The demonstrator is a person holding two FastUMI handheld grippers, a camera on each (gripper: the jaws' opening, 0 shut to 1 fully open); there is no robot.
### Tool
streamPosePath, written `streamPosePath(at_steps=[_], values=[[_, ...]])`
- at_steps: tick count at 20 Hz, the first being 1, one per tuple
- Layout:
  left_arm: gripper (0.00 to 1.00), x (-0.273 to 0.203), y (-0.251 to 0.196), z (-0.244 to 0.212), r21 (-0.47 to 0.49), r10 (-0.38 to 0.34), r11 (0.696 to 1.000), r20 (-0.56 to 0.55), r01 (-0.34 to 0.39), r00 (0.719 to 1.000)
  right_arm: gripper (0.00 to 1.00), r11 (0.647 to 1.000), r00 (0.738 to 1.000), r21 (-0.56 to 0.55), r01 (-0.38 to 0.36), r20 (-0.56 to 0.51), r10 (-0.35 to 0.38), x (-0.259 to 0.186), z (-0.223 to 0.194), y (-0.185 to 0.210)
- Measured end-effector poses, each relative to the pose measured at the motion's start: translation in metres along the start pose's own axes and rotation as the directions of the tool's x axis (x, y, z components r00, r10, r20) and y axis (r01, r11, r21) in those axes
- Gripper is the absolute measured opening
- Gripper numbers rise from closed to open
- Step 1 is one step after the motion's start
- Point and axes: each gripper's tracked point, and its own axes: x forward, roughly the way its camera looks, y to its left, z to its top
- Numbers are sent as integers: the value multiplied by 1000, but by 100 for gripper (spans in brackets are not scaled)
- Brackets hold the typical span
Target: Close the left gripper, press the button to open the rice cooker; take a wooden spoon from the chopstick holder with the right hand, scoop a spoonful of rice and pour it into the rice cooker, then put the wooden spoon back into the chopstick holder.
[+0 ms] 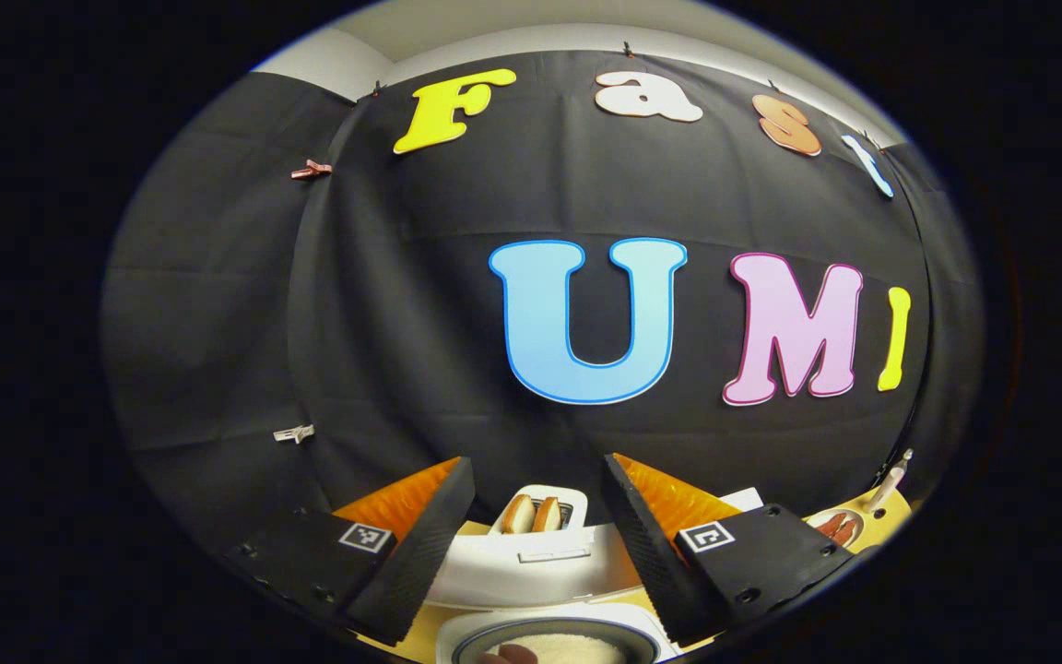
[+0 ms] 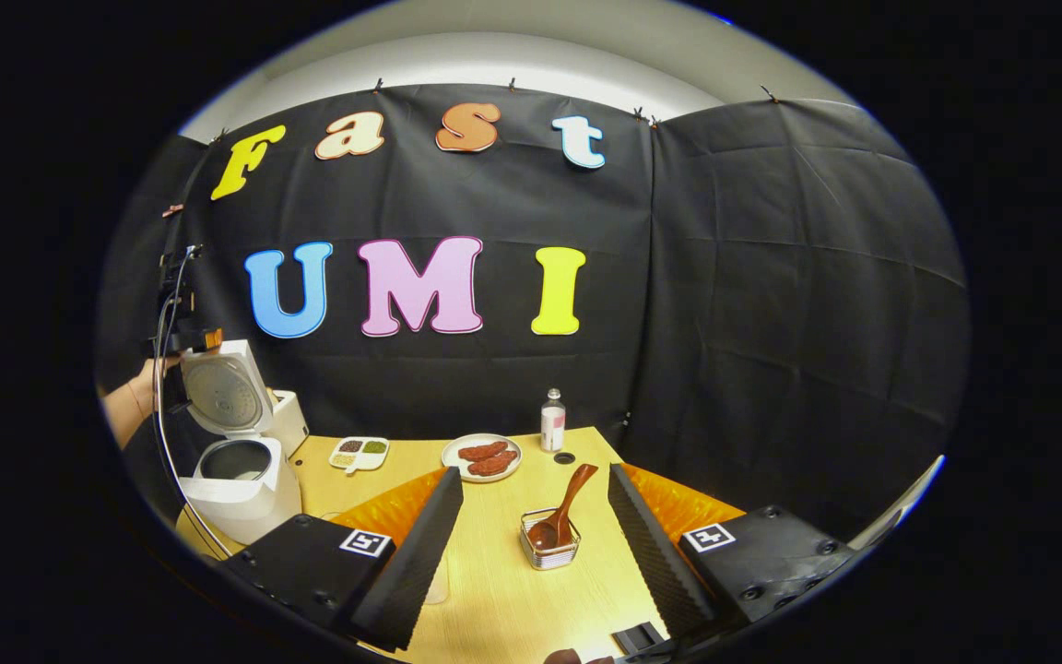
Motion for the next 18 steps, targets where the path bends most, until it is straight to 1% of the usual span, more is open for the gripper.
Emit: streamPosePath(at_steps=[5,10,16,18], values=[[98,-53,-6,-28,-9,14,1000,-24,-14,1000,99,999,999,-13,-31,8,31,3,6,1],[98,-96,-13,-71,-12,32,999,-67,-33,997,99,998,998,-13,-60,-2,60,6,5,3],[98,-122,-18,-114,-13,40,999,-118,-42,992,99,996,996,-19,-82,-30,81,1,-7,4],[99,-122,-21,-127,-13,42,999,-142,-45,989,99,996,996,-21,-84,-33,84,-2,-8,3]])
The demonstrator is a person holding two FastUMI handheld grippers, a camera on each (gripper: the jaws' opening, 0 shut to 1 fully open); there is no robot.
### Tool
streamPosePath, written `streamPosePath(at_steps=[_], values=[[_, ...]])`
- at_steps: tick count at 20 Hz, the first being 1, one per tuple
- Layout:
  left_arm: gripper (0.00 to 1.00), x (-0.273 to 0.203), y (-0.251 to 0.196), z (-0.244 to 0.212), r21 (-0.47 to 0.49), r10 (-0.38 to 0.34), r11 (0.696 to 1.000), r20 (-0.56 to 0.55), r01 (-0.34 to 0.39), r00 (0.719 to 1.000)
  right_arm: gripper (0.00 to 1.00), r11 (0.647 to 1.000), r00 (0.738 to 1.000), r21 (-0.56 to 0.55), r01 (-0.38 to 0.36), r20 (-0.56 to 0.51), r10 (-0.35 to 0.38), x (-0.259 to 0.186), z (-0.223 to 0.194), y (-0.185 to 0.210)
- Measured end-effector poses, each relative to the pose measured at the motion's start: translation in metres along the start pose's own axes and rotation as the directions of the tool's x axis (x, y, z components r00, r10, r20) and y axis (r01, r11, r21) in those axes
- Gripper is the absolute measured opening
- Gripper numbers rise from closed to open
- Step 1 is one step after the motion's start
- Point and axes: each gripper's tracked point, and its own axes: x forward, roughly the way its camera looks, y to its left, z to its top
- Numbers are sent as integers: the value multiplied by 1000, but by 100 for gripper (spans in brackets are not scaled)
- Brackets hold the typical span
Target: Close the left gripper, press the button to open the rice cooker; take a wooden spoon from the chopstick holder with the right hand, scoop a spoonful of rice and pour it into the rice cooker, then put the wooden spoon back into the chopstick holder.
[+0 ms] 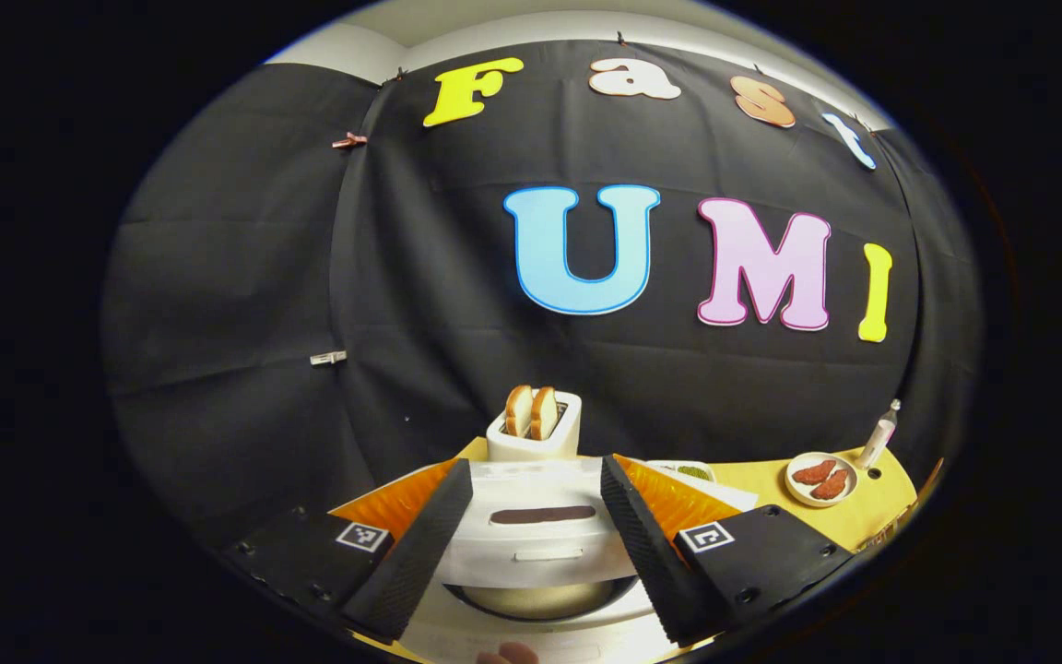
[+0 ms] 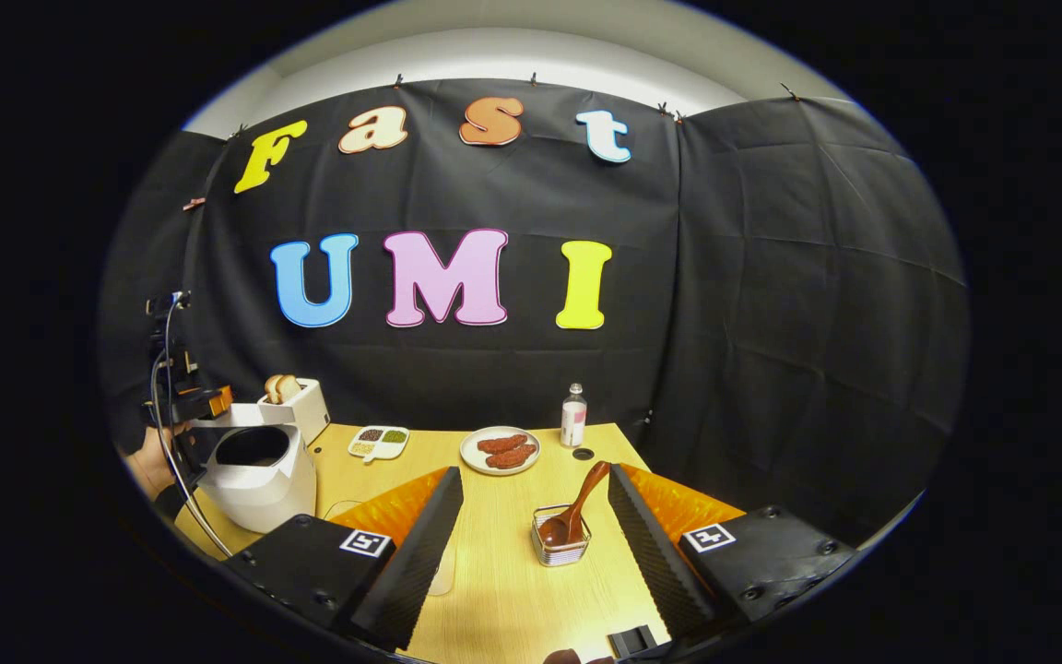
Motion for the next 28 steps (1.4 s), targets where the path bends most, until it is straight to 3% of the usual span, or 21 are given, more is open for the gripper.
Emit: streamPosePath(at_steps=[3,16,28], values=[[99,1,-5,-34,6,-8,1000,-83,8,997,99,1000,1000,-3,3,-3,-3,-2,-1,-3],[100,-5,-5,-88,17,-8,1000,-175,11,984,99,1000,1000,6,8,-16,-8,-6,-6,-9],[100,-9,-5,-102,13,-7,1000,-162,9,987,99,999,1000,33,3,-12,-2,-5,-8,-6]])
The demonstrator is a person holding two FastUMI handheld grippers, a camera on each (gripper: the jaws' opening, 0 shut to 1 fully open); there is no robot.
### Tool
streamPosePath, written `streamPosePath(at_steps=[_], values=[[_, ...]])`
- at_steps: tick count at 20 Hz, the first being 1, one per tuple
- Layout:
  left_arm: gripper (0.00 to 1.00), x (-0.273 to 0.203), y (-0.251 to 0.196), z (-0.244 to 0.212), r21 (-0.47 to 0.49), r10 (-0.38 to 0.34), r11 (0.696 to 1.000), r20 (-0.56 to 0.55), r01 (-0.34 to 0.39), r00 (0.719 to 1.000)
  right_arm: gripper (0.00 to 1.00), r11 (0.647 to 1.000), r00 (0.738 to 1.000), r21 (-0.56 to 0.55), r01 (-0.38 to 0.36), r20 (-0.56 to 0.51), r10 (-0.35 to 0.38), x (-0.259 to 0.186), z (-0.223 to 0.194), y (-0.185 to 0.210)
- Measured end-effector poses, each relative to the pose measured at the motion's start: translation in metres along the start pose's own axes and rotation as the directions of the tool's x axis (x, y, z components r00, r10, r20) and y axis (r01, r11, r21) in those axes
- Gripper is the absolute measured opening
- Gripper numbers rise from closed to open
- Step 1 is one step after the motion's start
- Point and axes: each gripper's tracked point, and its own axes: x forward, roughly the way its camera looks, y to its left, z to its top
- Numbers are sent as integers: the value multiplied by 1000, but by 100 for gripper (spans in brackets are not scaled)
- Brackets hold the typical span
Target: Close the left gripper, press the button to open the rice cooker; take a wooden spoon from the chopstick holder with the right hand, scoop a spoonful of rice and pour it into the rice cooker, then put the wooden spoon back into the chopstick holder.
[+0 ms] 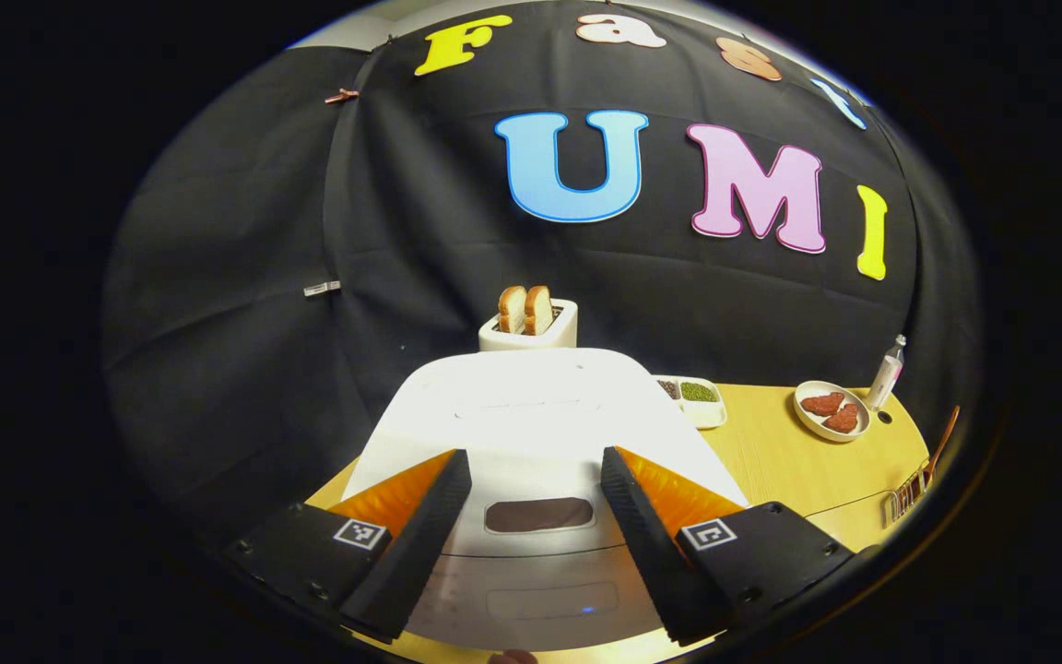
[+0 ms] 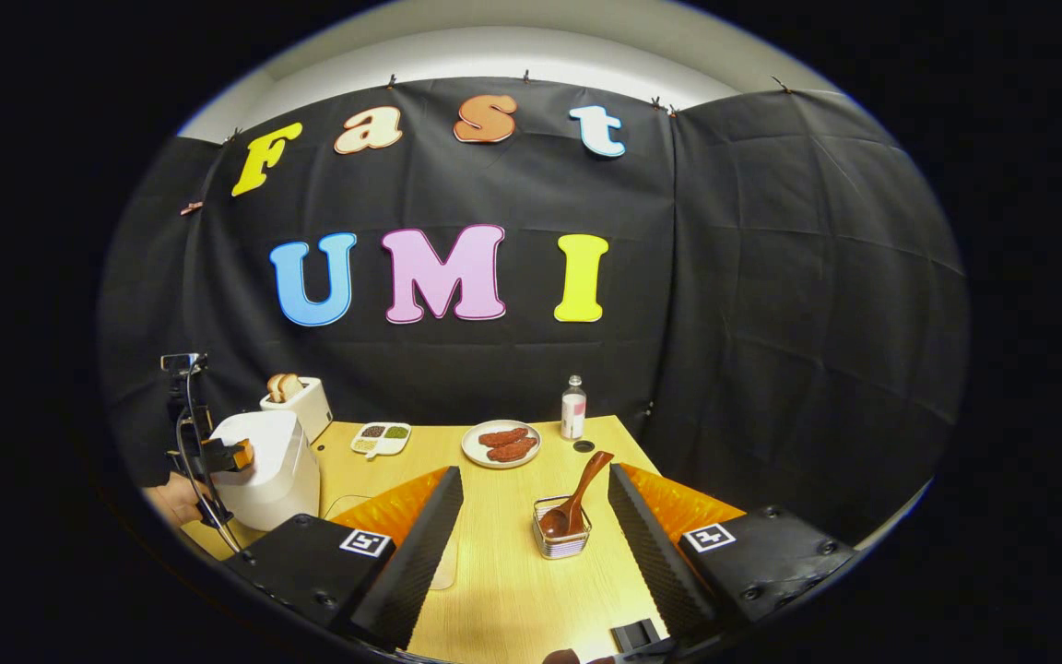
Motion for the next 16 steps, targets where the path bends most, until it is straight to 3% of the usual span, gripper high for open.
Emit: streamPosePath(at_steps=[7,16], values=[[96,-16,-1,23,13,-52,999,59,51,997,99,996,1000,87,-23,23,21,1,6,1],[95,-112,-20,97,55,-210,978,262,202,942,98,999,992,-20,-42,114,44,0,37,20]])
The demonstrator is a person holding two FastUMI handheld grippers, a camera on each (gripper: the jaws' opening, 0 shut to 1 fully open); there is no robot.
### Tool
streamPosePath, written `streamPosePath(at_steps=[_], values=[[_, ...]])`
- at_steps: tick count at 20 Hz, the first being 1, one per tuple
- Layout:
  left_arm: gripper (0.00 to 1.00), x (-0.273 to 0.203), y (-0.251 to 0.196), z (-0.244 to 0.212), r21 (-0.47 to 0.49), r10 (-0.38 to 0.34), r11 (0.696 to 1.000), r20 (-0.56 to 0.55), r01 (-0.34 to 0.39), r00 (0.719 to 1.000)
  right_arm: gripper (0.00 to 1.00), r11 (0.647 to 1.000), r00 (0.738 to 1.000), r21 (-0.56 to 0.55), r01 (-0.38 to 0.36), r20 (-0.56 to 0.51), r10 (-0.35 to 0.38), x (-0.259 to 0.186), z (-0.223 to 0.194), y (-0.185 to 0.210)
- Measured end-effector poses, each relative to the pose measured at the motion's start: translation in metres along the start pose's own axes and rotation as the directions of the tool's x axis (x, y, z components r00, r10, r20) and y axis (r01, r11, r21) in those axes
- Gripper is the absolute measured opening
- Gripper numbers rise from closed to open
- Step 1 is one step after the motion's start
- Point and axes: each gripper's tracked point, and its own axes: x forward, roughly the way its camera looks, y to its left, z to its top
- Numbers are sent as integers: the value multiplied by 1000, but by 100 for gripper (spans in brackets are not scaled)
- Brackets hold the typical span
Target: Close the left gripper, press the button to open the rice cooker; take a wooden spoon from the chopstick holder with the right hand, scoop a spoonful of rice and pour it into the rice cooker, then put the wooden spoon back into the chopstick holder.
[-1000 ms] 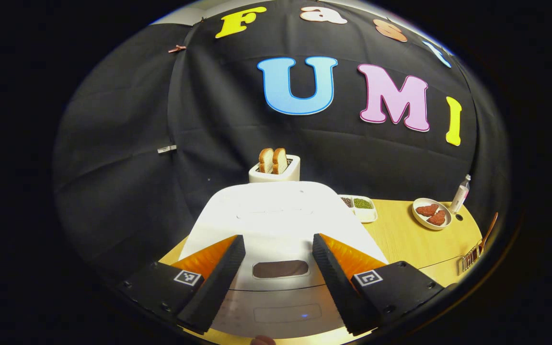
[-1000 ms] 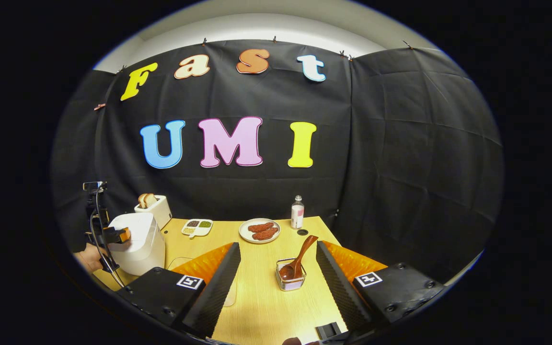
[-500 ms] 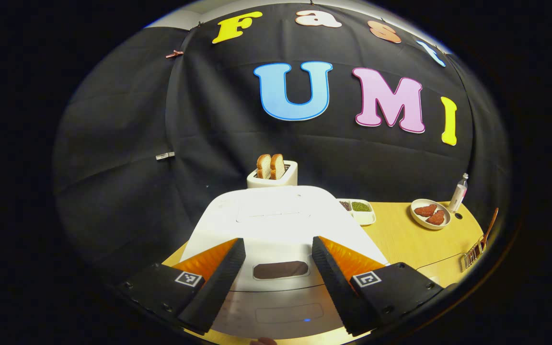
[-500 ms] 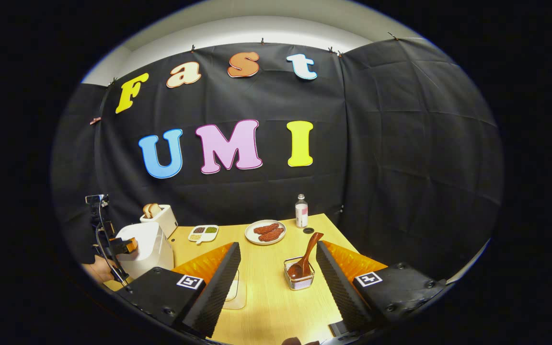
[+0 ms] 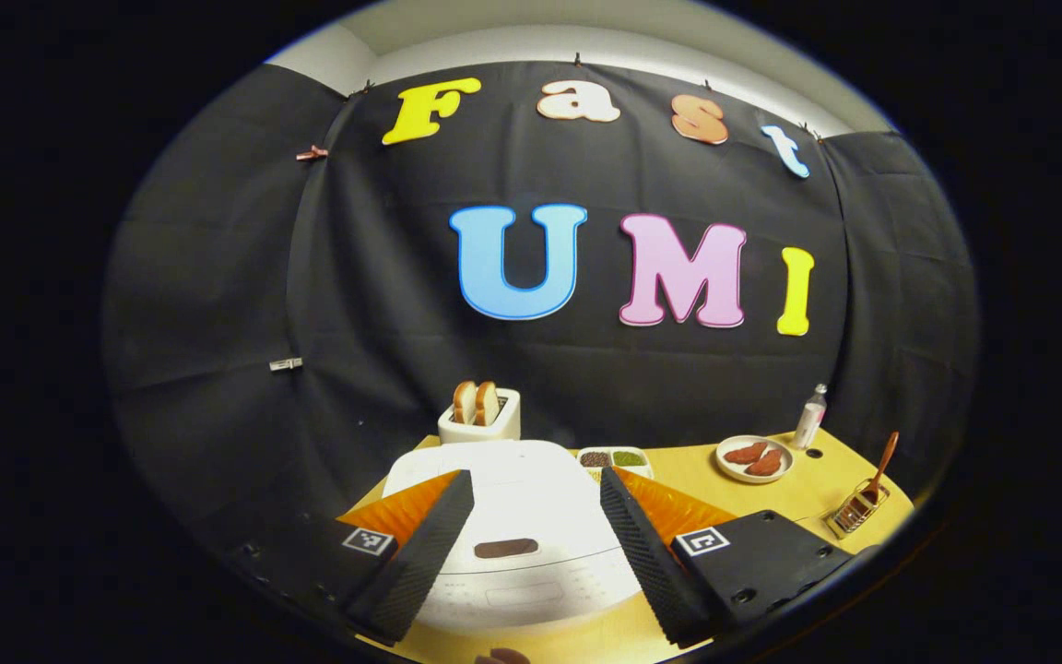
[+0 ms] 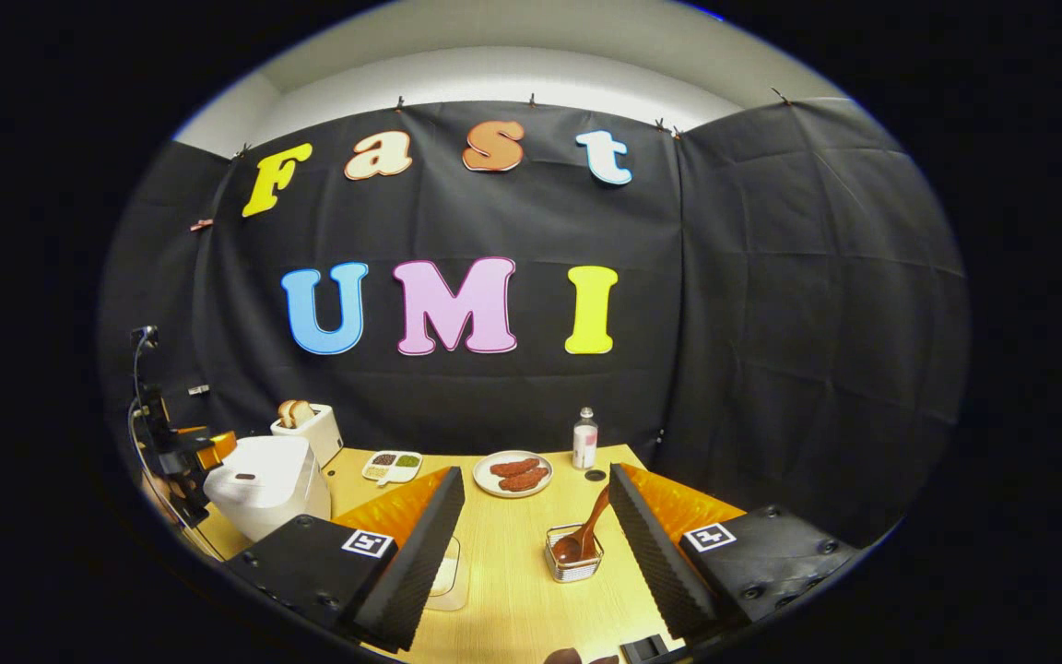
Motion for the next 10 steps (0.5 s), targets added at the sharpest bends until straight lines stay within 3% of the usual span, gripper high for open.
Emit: streamPosePath(at_steps=[5,10], values=[[95,-45,-6,46,-42,-39,998,92,43,995,98,999,998,-42,-28,53,30,0,22,21],[95,-84,5,61,-25,-61,998,132,65,989,100,996,994,-73,-54,91,60,-1,36,40]])
